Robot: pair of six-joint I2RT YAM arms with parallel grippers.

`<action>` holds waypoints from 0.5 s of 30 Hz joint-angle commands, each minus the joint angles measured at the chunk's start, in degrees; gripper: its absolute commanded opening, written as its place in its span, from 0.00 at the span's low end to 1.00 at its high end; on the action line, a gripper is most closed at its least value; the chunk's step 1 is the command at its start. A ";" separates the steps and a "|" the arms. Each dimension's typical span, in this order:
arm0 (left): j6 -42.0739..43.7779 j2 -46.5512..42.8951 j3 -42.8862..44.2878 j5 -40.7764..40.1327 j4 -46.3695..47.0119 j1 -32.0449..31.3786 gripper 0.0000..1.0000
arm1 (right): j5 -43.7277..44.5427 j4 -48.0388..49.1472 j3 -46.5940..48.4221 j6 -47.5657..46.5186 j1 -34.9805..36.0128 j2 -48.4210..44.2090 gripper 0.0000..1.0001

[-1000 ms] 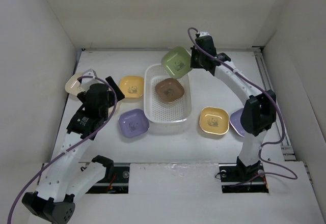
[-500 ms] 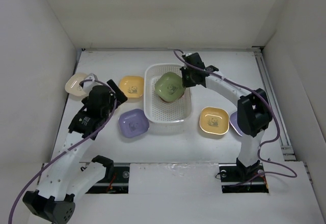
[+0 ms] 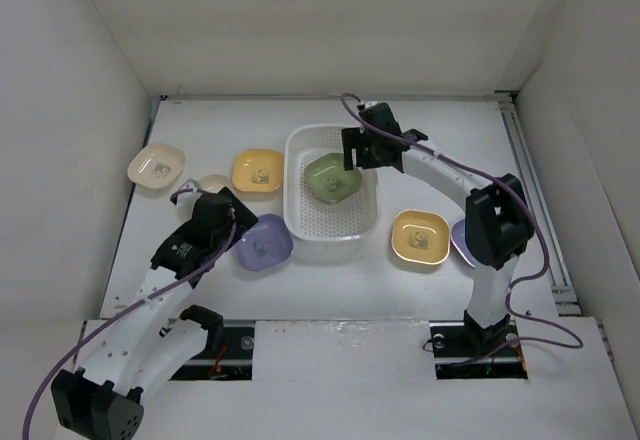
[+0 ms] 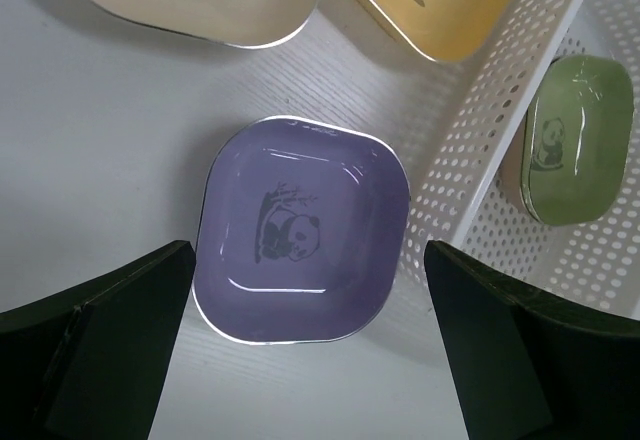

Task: Place the plates into the plastic bin on the countertop

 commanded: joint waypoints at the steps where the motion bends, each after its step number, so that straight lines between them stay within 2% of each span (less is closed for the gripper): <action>1: -4.92 -0.68 -2.80 -1.00 1.29 -1.95 1.00 | 0.81 2.95 1.98 0.71 0.26 -4.16 0.82; 2: -5.53 0.02 -3.51 -1.00 2.07 -1.95 1.00 | 0.81 2.95 1.98 0.71 0.95 -5.13 0.85; 3: -5.54 0.98 -4.56 -0.22 2.08 -1.95 1.00 | 0.81 3.48 1.37 0.71 1.57 -6.10 0.95; 4: -5.54 1.51 -5.18 -0.21 3.12 -1.95 1.00 | 0.81 3.48 1.36 0.71 1.57 -7.94 1.00; 11: -8.87 5.47 -9.92 -2.50 5.50 -1.95 0.95 | 0.81 2.95 1.36 0.01 4.73 -15.32 1.00; 15: -10.28 5.47 -11.33 -3.11 6.12 -1.95 0.84 | 0.81 2.95 0.14 0.01 5.35 -17.96 1.00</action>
